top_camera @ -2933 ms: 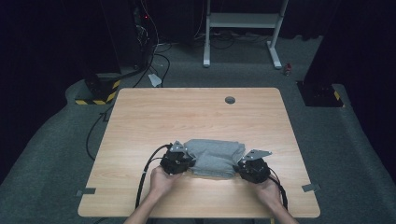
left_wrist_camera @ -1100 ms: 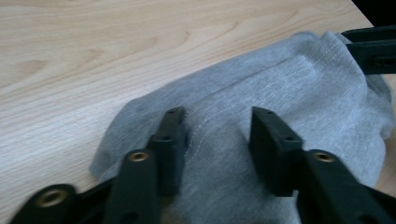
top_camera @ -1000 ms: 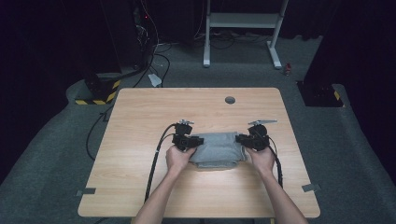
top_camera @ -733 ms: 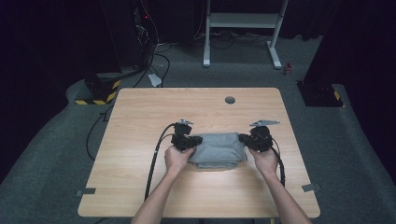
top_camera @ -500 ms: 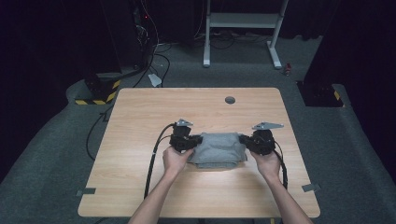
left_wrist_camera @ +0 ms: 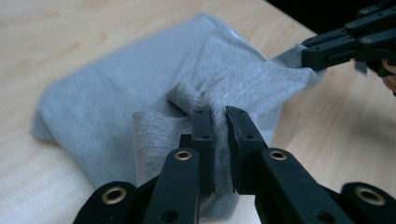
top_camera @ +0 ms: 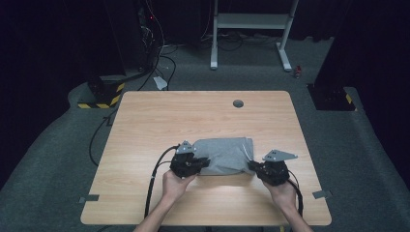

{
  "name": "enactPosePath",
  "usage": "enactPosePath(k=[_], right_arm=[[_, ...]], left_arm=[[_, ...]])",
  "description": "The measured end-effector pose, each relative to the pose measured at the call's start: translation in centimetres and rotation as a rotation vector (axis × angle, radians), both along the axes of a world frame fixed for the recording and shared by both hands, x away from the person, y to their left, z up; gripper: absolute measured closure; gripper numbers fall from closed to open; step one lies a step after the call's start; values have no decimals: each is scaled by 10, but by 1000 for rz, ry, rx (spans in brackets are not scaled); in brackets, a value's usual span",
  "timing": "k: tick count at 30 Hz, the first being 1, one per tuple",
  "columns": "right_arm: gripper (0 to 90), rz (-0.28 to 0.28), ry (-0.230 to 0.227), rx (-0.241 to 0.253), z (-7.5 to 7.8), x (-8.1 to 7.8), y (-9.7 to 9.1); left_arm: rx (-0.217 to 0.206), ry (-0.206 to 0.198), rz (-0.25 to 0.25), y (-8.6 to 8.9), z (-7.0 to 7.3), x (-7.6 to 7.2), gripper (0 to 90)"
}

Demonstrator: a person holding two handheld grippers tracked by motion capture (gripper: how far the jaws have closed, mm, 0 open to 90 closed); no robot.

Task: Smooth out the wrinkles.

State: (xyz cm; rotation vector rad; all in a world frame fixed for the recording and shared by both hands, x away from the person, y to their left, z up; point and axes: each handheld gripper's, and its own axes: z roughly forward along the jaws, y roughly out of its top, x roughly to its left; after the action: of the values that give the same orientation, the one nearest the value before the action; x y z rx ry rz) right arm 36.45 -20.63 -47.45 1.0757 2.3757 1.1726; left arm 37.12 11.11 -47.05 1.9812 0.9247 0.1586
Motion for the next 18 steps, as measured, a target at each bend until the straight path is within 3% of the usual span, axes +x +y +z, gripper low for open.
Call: enactPosePath(k=[6, 11, 18], right_arm=[[836, 0, 49, -43, -24, -5, 5], [834, -26, 43, -94, -33, 7, 10], [831, -107, 53, -144, -33, 49, 15]], left_arm=[[47, 33, -15, -12, -22, -7, 816], [95, 8, -6, -21, -33, -1, 815], [50, 20, 78, -24, -32, 32, 814]])
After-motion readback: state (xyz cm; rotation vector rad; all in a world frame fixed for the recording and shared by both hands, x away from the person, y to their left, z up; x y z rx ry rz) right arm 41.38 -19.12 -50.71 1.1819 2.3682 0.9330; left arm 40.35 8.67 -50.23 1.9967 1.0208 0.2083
